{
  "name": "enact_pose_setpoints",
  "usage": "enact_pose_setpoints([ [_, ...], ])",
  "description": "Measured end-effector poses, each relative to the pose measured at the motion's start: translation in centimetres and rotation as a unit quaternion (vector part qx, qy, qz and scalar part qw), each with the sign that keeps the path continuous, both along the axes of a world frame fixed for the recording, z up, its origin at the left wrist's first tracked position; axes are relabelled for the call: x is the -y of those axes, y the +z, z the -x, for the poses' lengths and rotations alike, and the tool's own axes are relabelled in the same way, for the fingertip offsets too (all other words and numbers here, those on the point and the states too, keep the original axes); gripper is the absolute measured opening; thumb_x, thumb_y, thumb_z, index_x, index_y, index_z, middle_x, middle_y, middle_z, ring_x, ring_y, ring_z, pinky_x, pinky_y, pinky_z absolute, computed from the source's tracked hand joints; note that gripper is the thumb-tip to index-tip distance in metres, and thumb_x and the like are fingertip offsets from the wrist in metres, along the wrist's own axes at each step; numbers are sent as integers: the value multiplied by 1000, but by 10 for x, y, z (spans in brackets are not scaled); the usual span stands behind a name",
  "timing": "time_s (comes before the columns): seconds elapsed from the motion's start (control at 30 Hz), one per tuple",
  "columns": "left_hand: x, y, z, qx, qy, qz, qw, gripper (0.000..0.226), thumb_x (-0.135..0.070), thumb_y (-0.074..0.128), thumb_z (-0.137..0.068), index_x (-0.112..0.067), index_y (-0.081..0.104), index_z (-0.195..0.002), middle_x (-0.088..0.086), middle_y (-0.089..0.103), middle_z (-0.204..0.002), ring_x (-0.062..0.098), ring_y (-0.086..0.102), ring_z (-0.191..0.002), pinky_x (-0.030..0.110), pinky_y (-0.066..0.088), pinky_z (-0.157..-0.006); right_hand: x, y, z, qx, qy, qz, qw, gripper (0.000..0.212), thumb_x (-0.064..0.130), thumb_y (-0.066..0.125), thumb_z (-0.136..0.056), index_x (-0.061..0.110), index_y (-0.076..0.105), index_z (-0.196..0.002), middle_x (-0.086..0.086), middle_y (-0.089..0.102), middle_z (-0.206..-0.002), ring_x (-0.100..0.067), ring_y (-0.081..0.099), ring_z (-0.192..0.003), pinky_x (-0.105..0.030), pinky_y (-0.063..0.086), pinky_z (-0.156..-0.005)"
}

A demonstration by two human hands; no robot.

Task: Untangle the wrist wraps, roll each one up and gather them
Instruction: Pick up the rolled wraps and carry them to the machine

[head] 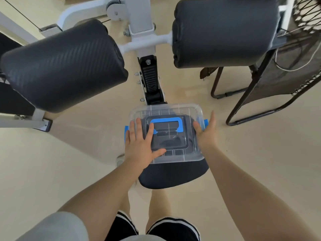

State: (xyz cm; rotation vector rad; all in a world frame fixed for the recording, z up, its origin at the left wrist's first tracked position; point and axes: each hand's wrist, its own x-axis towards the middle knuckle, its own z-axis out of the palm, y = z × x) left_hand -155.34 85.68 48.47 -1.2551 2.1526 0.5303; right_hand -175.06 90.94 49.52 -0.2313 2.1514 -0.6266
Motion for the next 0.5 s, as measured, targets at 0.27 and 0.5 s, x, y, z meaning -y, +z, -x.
enact_pose_setpoints([
  [0.27,0,4,3,12,3,0,1000,98,-78,29,-80,-27,-22,-146,18,-30,-151,37,-27,-139,47,-7,-115,11,6,9,-85,136,-70,985,25,22,46,-98,3,55,-111,-8,56,-88,-21,50,-70,-29,38,-60],
  [0.5,18,0,-22,-253,201,50,945,52,-29,44,-96,-14,31,-145,11,39,-145,31,32,-133,38,27,-108,12,-1,-9,-134,127,-82,979,32,21,32,-102,8,42,-129,-16,60,-110,-33,58,-96,-36,44,-74],
])
